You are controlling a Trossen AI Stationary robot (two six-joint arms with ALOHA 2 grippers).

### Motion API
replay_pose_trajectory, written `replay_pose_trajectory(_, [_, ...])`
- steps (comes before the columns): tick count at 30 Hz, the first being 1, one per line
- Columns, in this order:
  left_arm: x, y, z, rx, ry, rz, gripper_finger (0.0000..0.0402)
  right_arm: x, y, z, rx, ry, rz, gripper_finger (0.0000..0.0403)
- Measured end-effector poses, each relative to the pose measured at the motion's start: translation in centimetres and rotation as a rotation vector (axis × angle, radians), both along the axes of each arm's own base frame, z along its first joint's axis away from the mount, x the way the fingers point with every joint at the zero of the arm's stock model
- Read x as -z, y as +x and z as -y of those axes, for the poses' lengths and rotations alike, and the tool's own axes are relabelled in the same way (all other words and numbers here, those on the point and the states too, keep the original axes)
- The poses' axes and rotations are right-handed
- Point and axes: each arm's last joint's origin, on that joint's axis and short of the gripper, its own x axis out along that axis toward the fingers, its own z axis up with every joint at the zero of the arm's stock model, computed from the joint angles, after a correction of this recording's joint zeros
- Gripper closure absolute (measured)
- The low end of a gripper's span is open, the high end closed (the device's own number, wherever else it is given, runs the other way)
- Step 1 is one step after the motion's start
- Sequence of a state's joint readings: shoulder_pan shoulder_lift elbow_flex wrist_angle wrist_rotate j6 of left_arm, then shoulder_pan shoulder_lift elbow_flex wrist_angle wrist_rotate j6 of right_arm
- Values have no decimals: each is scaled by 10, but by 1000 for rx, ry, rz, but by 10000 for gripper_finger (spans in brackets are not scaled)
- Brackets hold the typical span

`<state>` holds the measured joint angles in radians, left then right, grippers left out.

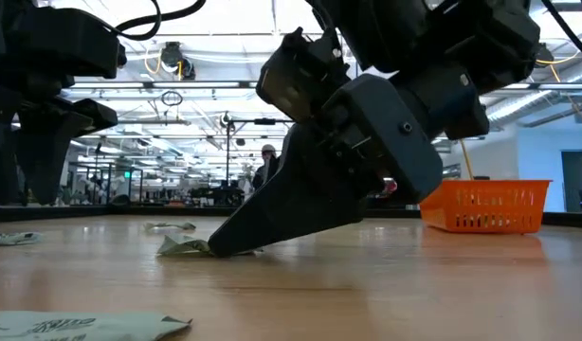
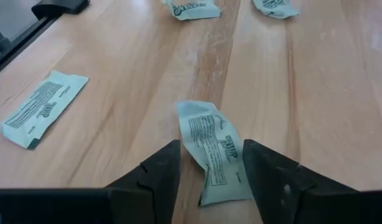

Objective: Pick and place Stevia / Truvia into bins
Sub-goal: Put the white stevia packet into the orange basket bin

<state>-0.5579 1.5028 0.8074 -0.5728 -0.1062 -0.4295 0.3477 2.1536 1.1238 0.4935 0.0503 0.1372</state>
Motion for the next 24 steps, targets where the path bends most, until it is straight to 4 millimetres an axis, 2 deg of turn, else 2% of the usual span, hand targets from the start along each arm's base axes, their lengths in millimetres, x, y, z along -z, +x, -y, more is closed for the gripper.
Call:
replay_pose_trajectory(9, [0,0,0,-20,-6,-1,257,3,-1,9,22,2,-2,335])
replay_pose_trajectory(13, [0,0,0,-24,-8,-1,257,-6,-3,10,11,-17,-5,377])
replay_pose_trajectory(16, [0,0,0,-28,-9,-2,257,-24,-10,13,0,-61,-42,393])
replay_pose_trajectory(19, [0,0,0,-29,-9,-2,257,-59,-22,18,68,-123,-76,393])
replay_pose_trajectory(24, [0,0,0,-37,-12,-2,257,-123,-65,32,254,-262,-157,374])
